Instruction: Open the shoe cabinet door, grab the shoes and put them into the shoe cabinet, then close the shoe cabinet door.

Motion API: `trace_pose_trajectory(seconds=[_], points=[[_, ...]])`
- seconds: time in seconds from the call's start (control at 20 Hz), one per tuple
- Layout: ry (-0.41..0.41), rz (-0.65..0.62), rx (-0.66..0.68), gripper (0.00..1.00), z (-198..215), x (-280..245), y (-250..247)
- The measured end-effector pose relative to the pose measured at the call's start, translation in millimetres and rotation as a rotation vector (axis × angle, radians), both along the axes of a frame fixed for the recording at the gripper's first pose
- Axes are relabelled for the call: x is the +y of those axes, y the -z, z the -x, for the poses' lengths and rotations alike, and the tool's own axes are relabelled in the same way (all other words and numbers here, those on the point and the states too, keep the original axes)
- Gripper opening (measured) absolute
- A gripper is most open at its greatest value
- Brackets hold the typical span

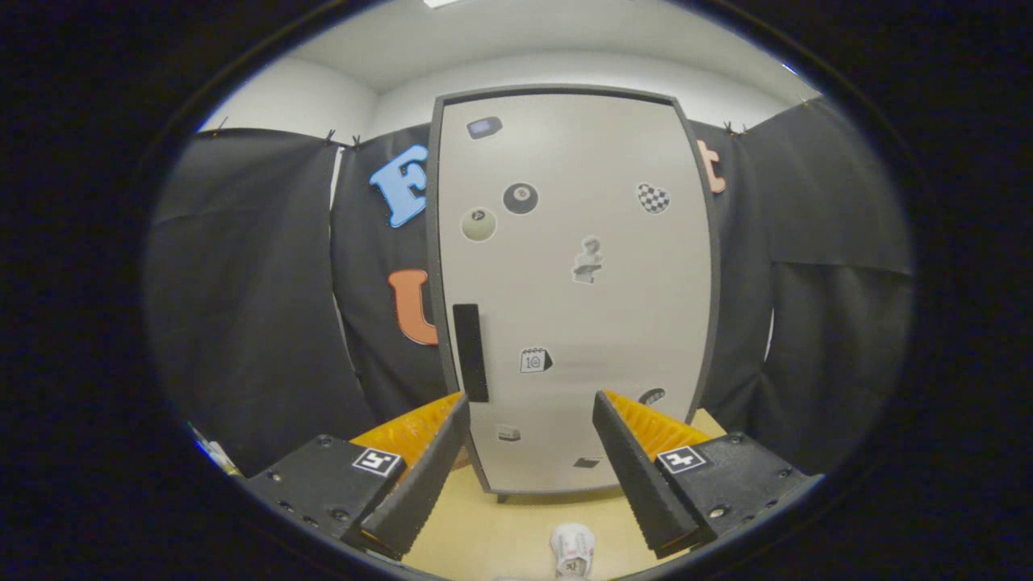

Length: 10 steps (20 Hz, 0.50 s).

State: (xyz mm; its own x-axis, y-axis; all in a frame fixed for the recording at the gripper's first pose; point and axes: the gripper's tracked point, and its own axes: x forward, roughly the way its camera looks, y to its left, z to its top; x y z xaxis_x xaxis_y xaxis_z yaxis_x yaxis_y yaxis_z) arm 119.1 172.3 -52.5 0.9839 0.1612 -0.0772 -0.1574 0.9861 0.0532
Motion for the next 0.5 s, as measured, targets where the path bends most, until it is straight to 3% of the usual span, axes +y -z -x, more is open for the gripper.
trace_pose_trajectory(seconds=[0.5], points=[[-0.042, 0.035, 0.029, 0.94, -112.5, 69.9, 11.7]])
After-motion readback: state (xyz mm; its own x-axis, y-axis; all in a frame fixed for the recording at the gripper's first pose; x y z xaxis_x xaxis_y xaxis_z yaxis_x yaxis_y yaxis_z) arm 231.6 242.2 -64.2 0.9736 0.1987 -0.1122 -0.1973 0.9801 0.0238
